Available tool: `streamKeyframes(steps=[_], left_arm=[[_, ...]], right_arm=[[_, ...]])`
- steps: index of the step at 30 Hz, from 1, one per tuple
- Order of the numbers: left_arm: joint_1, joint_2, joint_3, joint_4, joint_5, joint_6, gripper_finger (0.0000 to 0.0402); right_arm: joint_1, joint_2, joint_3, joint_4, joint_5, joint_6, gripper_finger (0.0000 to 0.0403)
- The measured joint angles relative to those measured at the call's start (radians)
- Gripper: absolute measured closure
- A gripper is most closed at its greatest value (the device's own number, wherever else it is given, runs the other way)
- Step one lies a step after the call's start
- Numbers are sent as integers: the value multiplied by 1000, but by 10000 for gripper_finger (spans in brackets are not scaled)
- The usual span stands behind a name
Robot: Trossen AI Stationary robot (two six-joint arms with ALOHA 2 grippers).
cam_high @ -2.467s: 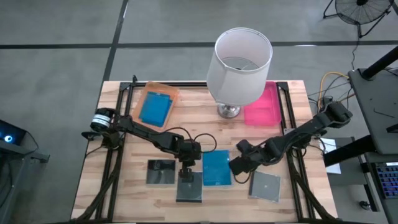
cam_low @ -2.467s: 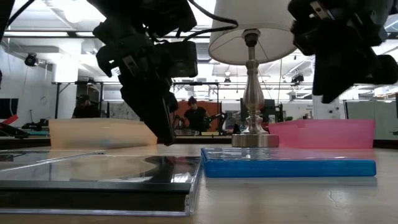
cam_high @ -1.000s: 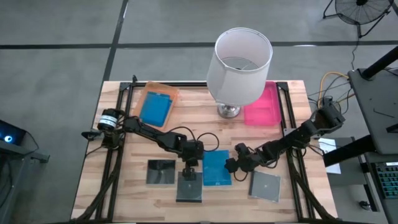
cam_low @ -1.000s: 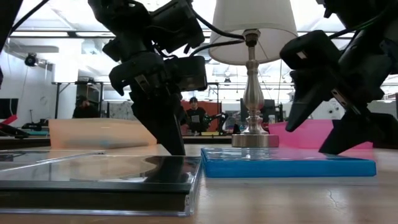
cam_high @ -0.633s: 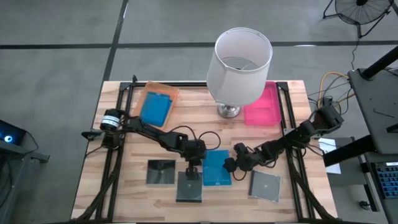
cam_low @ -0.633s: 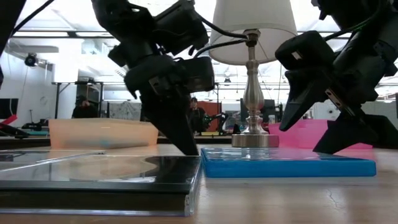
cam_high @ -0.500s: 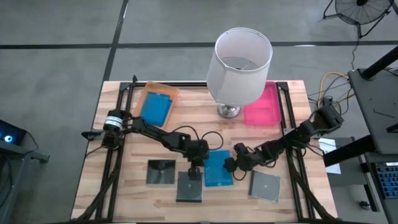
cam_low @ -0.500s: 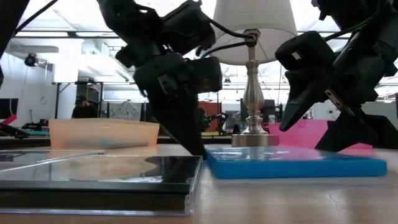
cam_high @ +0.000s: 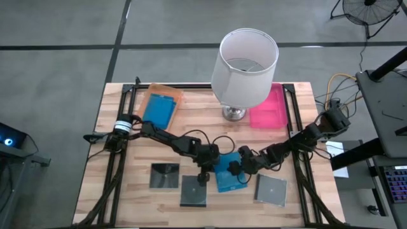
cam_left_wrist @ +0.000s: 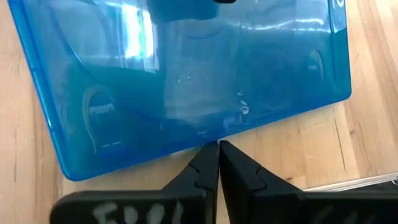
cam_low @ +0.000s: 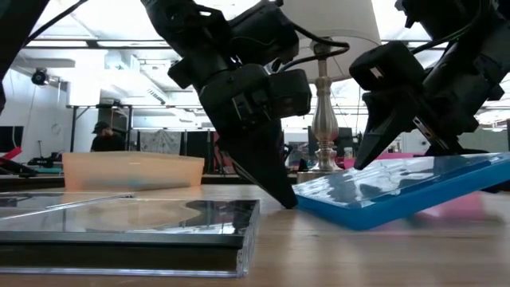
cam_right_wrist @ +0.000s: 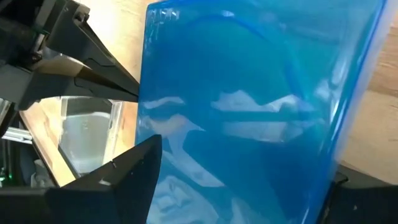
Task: Pick & place jewel cases by type
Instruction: Put the blue cd case into the orange bin
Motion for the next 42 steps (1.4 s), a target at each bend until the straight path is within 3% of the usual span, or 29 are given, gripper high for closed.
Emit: streamKeyframes(steps=[6,16,21,32,42], left_arm=[[8,-11,0,-39,-3,-23,401],[29,-71,-5,-148,-26,-26,401],[31,-168,-6,-254,-24,-18,401],[36,-504,-8,-332,-60,-71,401],[30,-751,-27,-321,-160,-151,401]], right_arm=[[-1,-11,-2,-6,-4,-13,184],[-1,-26,2,37,4,-51,329],[-1,-41,1,109,-4,-136,386],[-2,-189,54,118,-37,-335,391],[-2,-378,272,-50,-21,-669,392]])
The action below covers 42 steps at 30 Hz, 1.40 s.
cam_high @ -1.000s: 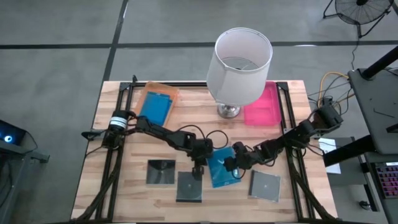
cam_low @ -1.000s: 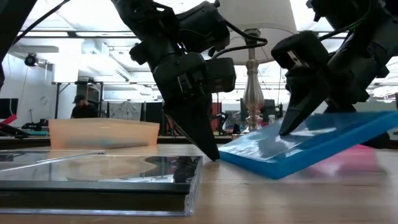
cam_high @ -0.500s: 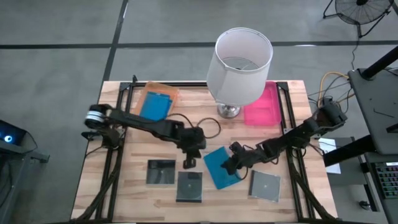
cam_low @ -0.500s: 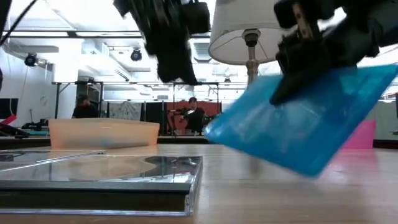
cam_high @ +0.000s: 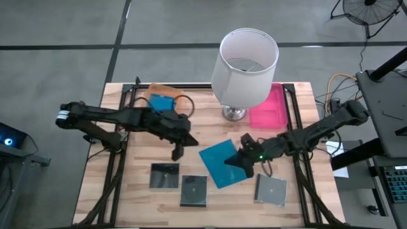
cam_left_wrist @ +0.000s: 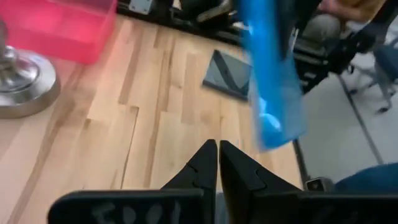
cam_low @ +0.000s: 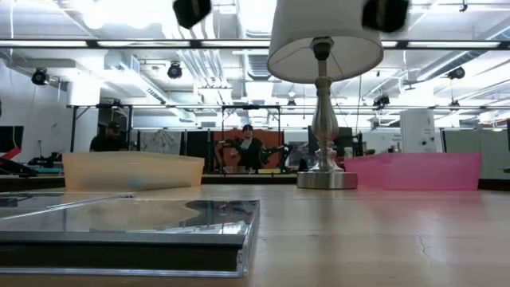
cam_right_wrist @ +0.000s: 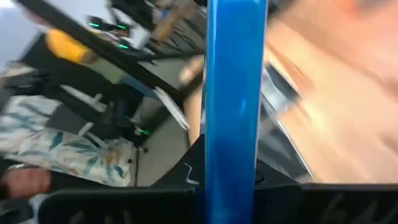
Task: Pick & place jewel cases by type
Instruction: Put the blue cd case into the orange bin
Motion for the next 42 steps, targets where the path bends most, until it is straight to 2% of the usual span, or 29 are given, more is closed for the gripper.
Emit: streamKeyframes(steps=[6,10,16,25,28,33,39,42], left_arm=[[-8,-86,-11,38,-9,-23,401],[-10,-129,-11,51,-23,-16,401],[-10,-175,-11,68,-46,6,401],[-7,-186,-11,74,-64,32,402],[-6,-186,-11,72,-69,47,402],[-1,-186,-11,75,-71,55,402],[0,-186,-11,75,-80,52,402],[0,-186,-11,75,-83,50,402]], right_arm=[[13,-22,210,-70,26,-248,391],[28,13,374,-131,33,-424,391],[57,102,640,-257,25,-681,390],[63,265,996,-553,40,-990,390],[64,321,1110,-665,99,-1148,390],[68,412,1278,-883,243,-1525,390],[71,489,1389,-959,589,-1928,390],[70,509,1416,-954,699,-2091,390]])
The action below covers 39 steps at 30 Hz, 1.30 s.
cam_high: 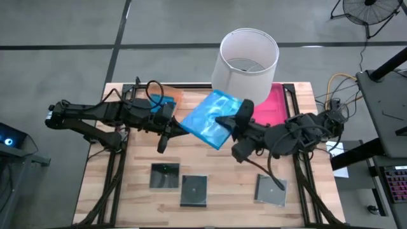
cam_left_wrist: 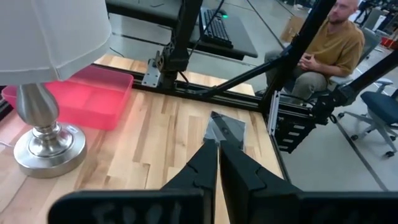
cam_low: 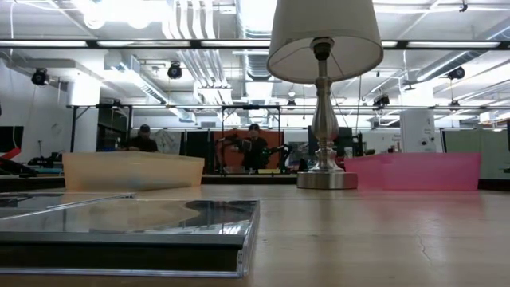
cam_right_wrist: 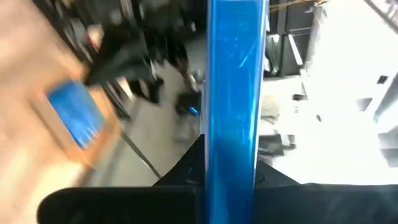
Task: Pick & place jewel cases by type
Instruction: Put the blue cd case into the orange bin
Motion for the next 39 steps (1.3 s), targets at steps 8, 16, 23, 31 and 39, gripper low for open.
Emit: streamKeyframes(steps=[8,16,23,31,39], left_arm=[[0,0,0,3,-5,-1,402],[0,0,0,35,-5,-1,402],[0,1,0,43,-5,1,402],[0,2,0,45,-5,4,402],[0,2,0,45,-4,5,402]], right_arm=[[0,-5,4,50,58,102,390],[0,-48,70,110,-8,611,390],[-14,-137,70,159,-479,925,390],[-15,-168,70,216,-935,983,391],[-13,-165,70,269,-1591,963,391]])
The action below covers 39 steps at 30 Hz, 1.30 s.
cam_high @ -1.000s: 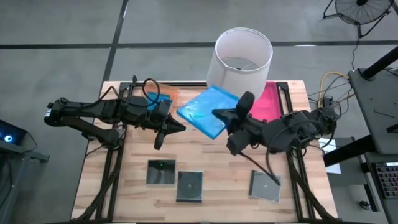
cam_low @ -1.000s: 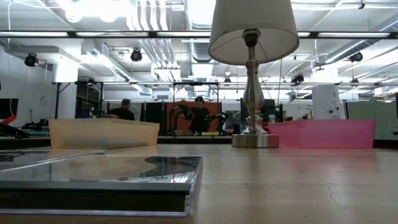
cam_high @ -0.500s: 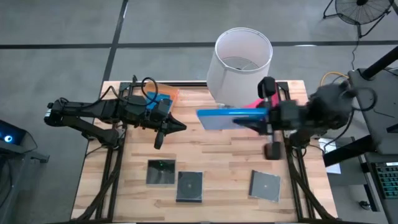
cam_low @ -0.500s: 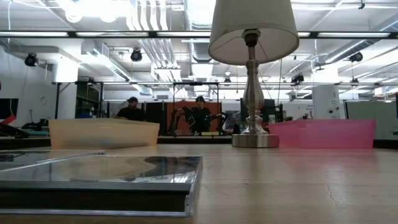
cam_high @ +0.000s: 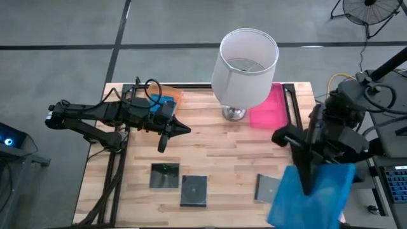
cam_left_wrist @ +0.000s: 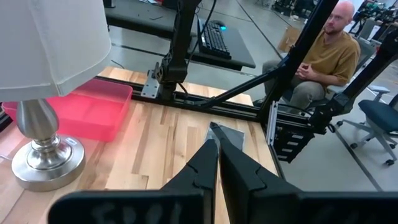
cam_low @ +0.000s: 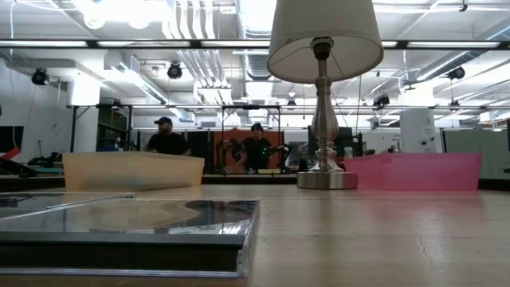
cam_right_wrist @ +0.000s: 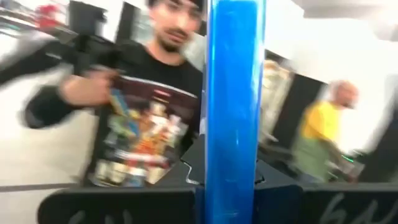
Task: Pick & place jewel cases by type
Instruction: Put the blue cd case into the orange bin
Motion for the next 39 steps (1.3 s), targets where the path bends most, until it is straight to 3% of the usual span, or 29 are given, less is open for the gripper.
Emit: streamKeyframes(steps=[7,15,19,27,33,39], left_arm=[[0,0,0,0,0,-1,402],[0,0,0,0,-25,-1,402],[1,0,0,0,-62,-2,402],[5,0,0,0,-79,-2,402],[5,0,0,0,-98,-2,402],[5,0,0,33,-105,-3,402]], right_arm=[[-1,0,-1,2,56,-28,391],[-2,0,-1,-14,585,-27,391],[-2,-1,0,-18,873,56,391],[-2,1,-2,-119,1294,281,392],[-2,-1,-3,-280,1453,396,392],[-2,-2,-3,-342,1458,396,392]])
